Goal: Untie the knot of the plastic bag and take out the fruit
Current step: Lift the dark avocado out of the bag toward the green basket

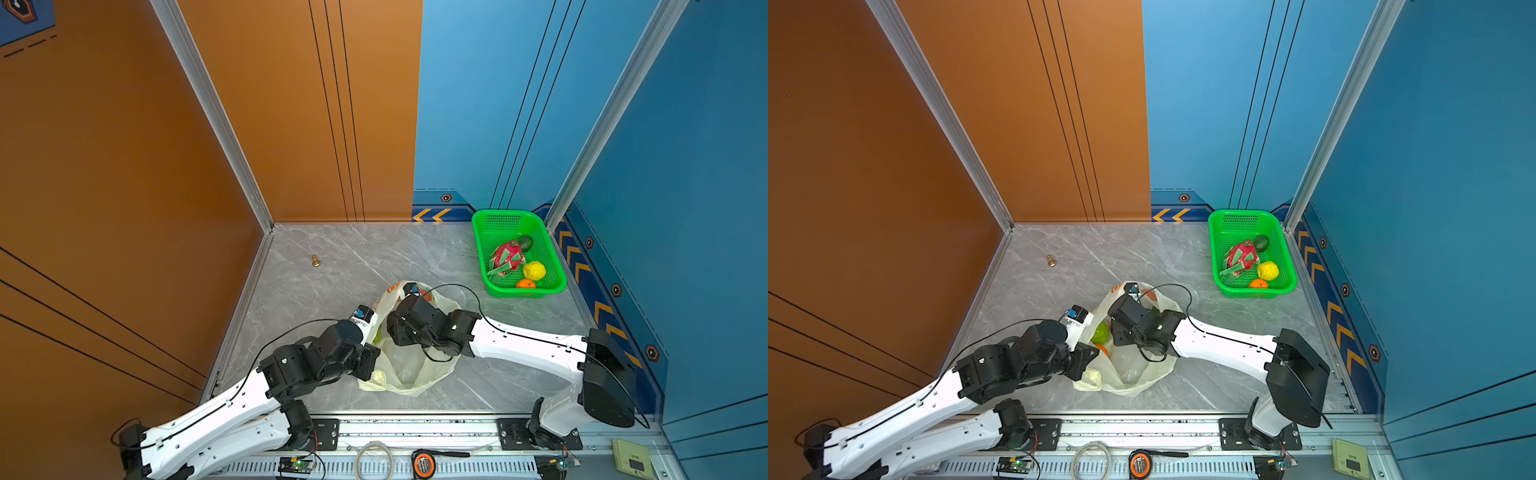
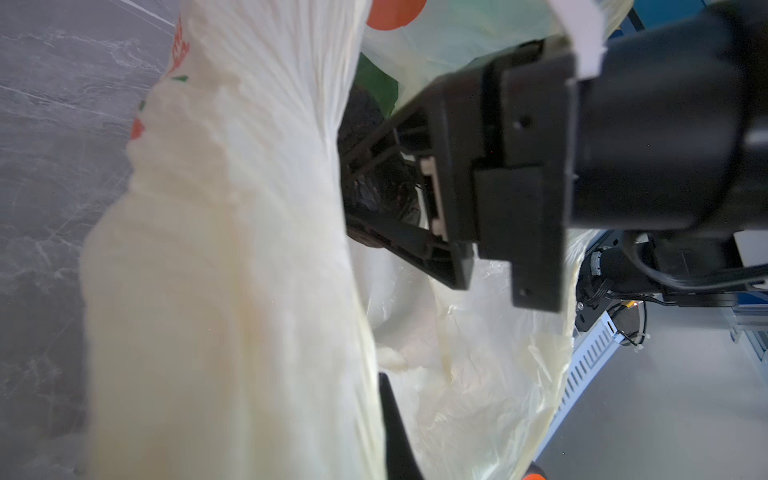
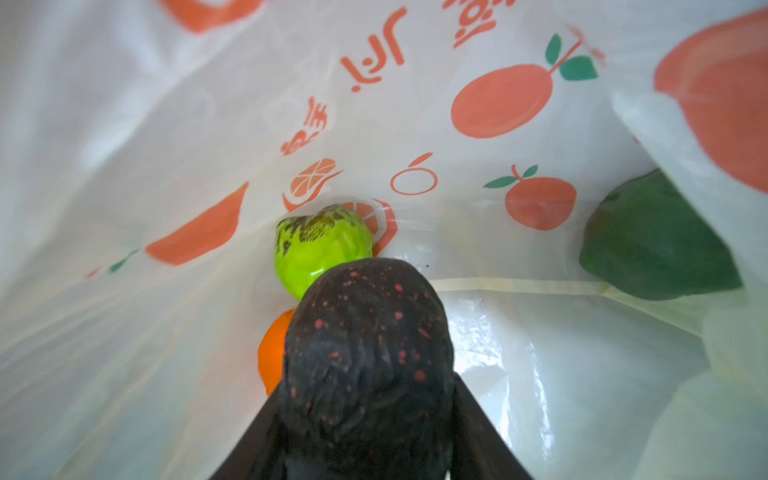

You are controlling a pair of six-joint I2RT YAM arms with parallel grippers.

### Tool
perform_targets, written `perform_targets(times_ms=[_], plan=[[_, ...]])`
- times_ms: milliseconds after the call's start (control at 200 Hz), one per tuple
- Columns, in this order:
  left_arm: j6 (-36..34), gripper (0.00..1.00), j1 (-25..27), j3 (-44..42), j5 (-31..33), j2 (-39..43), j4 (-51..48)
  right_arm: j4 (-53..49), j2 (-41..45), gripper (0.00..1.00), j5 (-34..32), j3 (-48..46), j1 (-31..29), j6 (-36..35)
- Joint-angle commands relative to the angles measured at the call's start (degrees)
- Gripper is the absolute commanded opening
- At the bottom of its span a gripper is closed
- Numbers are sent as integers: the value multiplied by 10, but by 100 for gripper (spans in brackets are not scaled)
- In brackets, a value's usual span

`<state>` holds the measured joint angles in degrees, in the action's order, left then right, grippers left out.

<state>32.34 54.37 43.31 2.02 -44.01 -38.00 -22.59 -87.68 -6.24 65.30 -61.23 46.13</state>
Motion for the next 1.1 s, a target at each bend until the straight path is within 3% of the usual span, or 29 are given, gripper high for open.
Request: perform_targets(times_ms=[0,315,451,626,831,1096], plan=[[-15,0,-8,7,0,0,7,-73,41,40,11,18,-8,-11],[-26,0,-12,6,-10,2,12,-191,109,40,11,121,5,-27],[-29,0,-15,5,-12,6,14,-211,126,40,19,152,45,-33],[-33,0,-15,1,-13,9,18,-211,132,40,59,187,147,-64],[-36,0,-15,0,-15,10,23,-205,116,39,115,204,320,-112],[-37,0,-16,1,-14,7,27,-130,26,39,143,213,492,-157]])
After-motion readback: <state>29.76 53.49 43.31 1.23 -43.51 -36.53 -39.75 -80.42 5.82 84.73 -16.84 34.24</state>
